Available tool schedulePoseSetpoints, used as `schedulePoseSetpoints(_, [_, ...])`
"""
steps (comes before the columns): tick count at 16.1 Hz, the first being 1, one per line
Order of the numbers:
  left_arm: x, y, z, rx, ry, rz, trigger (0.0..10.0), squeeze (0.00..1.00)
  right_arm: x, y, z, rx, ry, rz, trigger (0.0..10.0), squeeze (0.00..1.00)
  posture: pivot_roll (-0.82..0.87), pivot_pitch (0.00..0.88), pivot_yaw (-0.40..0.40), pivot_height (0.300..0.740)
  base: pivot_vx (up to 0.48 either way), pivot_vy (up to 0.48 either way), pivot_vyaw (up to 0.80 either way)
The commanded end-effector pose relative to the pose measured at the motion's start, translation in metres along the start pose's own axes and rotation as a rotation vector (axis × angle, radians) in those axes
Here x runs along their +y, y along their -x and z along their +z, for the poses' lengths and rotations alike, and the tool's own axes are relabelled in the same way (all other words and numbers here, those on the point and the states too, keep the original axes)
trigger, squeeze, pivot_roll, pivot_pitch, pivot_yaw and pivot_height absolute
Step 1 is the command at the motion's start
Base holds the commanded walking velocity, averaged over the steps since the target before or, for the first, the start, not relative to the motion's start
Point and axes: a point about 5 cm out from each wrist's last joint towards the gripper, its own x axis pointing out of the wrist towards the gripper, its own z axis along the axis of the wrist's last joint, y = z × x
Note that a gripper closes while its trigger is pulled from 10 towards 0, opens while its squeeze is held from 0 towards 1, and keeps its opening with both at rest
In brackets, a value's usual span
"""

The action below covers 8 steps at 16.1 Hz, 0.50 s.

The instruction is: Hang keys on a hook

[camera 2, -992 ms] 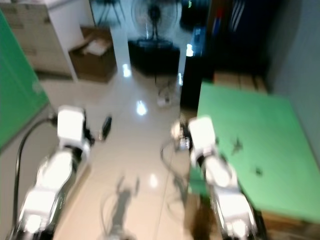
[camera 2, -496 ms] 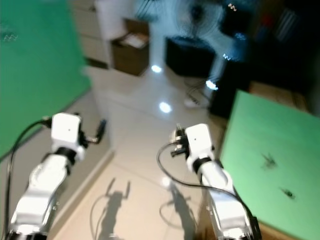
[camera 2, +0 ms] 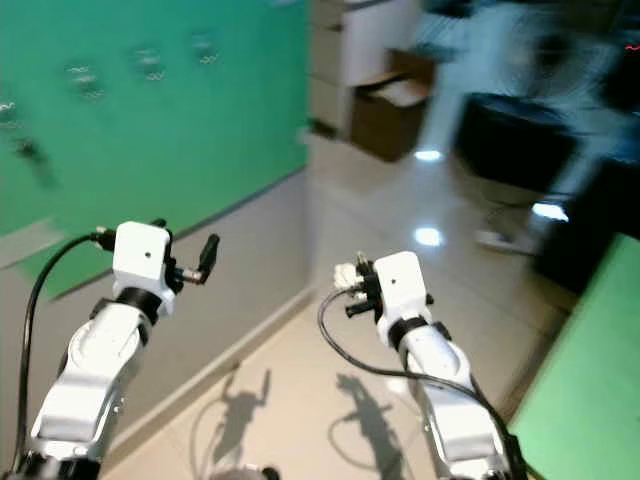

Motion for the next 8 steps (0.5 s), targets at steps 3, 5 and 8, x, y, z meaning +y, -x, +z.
schedulePoseSetpoints(3, [-0.0051,-0.0034,0.0042,-0.024,-0.014,-0.021,10.0,0.0,-0.0022,-0.0027,0.0045,-0.008,0.008,0.012,10.0,0.0,-0.08,0.0,-0.012,0.74,0.0,0.0,0.8])
schedulePoseSetpoints(5, [-0.003,-0.0012,0.0051,-0.027,-0.025,-0.026,10.0,0.0,-0.0021,-0.0026,0.0037,-0.009,0.001,0.015,10.0,0.0,-0.07,0.0,-0.012,0.74,0.148,0.0,0.8])
schedulePoseSetpoints(8, [0.0004,-0.0032,0.0042,-0.027,-0.027,-0.009,10.0,0.0,0.0004,-0.0064,0.0038,-0.012,0.0,0.027,10.0,0.0,-0.07,0.0,-0.012,0.74,0.334,0.0,0.8])
